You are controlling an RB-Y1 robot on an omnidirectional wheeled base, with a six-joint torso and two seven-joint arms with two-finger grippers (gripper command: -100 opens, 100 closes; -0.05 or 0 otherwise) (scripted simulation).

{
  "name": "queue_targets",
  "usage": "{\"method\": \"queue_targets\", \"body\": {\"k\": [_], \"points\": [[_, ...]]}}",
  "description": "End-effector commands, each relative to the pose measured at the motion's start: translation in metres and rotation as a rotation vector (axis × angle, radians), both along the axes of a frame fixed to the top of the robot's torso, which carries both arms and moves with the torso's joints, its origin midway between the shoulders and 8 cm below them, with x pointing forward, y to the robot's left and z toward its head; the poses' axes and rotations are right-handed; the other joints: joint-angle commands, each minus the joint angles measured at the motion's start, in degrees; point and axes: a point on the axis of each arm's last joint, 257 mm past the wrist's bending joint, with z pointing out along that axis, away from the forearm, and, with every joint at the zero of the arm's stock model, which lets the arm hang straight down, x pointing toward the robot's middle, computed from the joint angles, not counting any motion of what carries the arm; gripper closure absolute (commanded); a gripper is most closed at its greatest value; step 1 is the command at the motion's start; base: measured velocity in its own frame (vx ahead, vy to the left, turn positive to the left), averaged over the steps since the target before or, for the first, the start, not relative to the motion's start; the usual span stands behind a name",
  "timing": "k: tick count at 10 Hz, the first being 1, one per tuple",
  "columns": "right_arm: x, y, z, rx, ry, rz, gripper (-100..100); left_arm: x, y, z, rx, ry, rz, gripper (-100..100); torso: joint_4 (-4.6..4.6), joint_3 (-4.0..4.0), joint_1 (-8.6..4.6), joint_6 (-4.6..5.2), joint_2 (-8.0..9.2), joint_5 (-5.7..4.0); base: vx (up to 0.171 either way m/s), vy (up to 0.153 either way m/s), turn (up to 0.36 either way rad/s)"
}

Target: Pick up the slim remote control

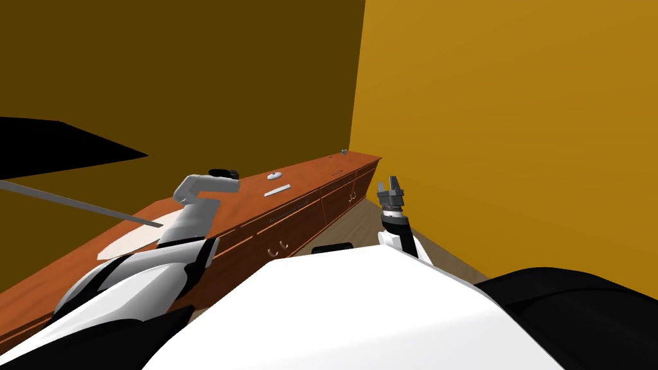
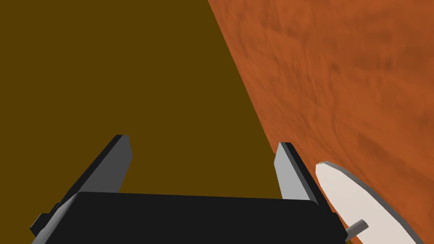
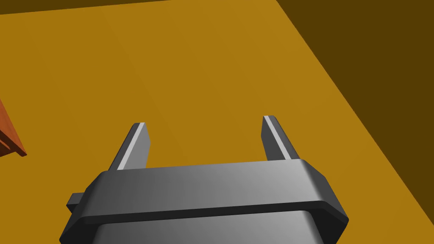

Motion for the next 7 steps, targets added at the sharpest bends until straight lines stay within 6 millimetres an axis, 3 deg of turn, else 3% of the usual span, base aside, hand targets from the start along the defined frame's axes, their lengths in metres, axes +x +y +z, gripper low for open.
{"method": "queue_targets", "body": {"k": [1,3,4,6,7], "points": [[0.0,0.0,0.0,0.0,0.0,0.0,0,-0.007,0.015,0.01,-0.04,0.01,0.05,-100,0.0,0.0,0.0,0.0,0.0,0.0,-0.005,-0.008,-0.188],[0.0,0.0,0.0,0.0,0.0,0.0,0,-0.016,0.025,-0.005,-0.062,0.047,0.085,-100,0.0,0.0,-0.02,0.02,0.0,-0.01,-0.004,0.0,-0.044],[0.0,0.0,0.0,0.0,0.0,0.0,0,-0.023,0.036,0.004,-0.104,0.048,0.125,-100,-0.01,-0.01,0.0,0.0,-0.01,0.01,-0.003,-0.009,-0.16],[0.0,0.0,0.0,0.0,0.0,0.0,0,-0.032,0.041,-0.009,-0.125,0.083,0.155,-100,-0.01,-0.01,-0.03,0.03,-0.02,-0.01,-0.001,-0.001,-0.064],[0.0,0.0,0.0,0.0,0.0,0.0,0,-0.039,0.052,-0.004,-0.174,0.086,0.193,-100,-0.01,-0.01,-0.01,0.0,-0.02,0.0,0.0,-0.008,-0.141]]}}
